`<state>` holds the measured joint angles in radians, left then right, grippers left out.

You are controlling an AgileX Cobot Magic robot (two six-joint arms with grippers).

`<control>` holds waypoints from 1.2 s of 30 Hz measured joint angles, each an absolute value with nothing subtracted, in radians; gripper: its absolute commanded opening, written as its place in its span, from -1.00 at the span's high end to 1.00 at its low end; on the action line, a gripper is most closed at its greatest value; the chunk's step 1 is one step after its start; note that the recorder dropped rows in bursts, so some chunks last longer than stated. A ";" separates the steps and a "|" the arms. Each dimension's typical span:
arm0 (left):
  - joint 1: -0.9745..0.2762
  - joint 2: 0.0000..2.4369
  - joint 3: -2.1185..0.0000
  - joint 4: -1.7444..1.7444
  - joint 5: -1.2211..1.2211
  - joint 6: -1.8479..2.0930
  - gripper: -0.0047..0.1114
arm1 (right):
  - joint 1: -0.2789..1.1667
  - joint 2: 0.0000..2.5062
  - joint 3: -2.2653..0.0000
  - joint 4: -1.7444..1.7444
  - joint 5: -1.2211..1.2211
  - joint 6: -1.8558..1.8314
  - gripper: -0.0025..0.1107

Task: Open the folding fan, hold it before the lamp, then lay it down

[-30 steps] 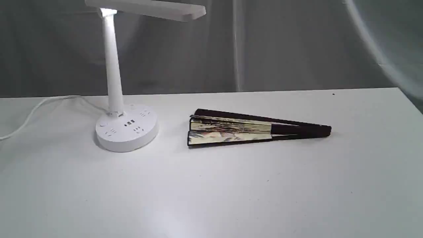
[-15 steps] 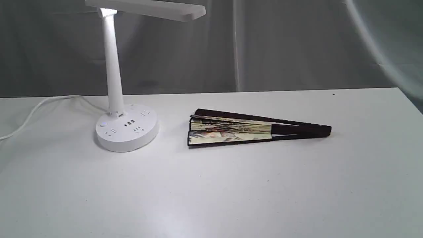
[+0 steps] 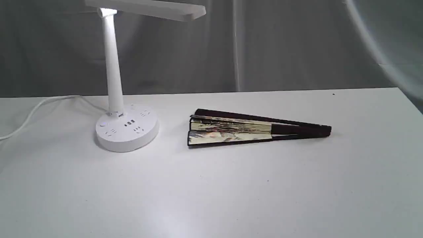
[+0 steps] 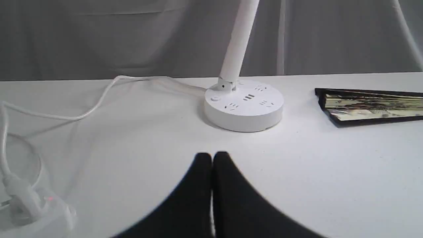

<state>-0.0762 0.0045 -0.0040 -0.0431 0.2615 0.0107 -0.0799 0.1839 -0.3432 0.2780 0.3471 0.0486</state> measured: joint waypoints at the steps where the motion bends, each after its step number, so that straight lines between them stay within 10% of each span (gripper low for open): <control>1: -0.076 0.004 -0.004 -0.043 0.262 0.011 0.92 | -0.080 0.226 -0.361 0.278 0.386 0.046 0.96; 26: -0.076 0.004 -0.004 0.000 0.164 -0.039 0.92 | -0.080 1.570 -1.313 0.314 0.896 -0.329 0.91; 36: -0.076 0.004 -0.004 -0.113 -0.098 -0.165 0.92 | -0.080 2.089 -1.883 0.573 1.022 -0.528 -0.16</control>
<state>-0.0762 0.0045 -0.0040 -0.1127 -0.0982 -0.1646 -0.0799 2.0889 -1.8831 0.5733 1.0215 -0.5280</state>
